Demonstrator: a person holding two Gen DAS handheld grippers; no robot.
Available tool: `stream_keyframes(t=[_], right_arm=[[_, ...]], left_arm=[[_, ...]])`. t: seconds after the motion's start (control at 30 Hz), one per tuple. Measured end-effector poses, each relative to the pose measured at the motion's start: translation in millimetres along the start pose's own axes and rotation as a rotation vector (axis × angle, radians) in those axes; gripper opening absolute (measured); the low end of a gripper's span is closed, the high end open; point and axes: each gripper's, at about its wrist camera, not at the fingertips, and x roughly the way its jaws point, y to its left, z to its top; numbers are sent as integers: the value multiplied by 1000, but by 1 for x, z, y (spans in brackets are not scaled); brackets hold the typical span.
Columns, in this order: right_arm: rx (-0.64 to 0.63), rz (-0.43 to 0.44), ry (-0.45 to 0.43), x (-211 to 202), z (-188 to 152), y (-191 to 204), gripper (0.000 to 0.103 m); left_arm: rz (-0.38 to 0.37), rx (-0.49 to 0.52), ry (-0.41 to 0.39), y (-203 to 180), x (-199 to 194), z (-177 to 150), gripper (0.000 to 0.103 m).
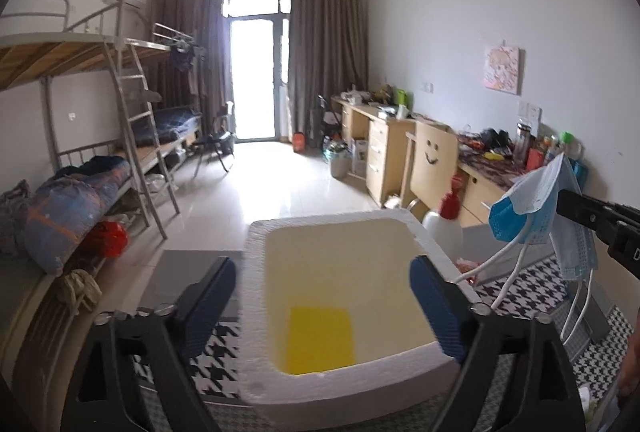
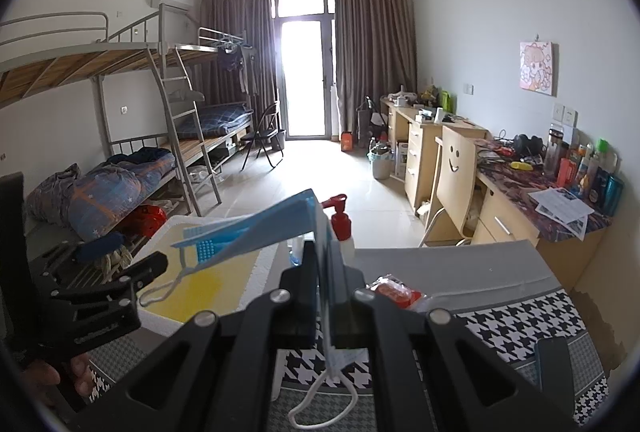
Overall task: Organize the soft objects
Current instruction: 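Open the left tool to drop the yellow net into the foam box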
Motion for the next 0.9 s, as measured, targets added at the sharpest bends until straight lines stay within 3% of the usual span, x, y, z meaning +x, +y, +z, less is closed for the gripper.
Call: stream_keyframes(t=[0.3, 0.9], right_arm=[[-16, 12, 6, 7, 6, 9, 6], [-55, 109, 61, 32, 17, 45, 6]], left_arm=[[83, -24, -53, 22, -12, 1, 100], [132, -51, -64, 52, -30, -10, 100]])
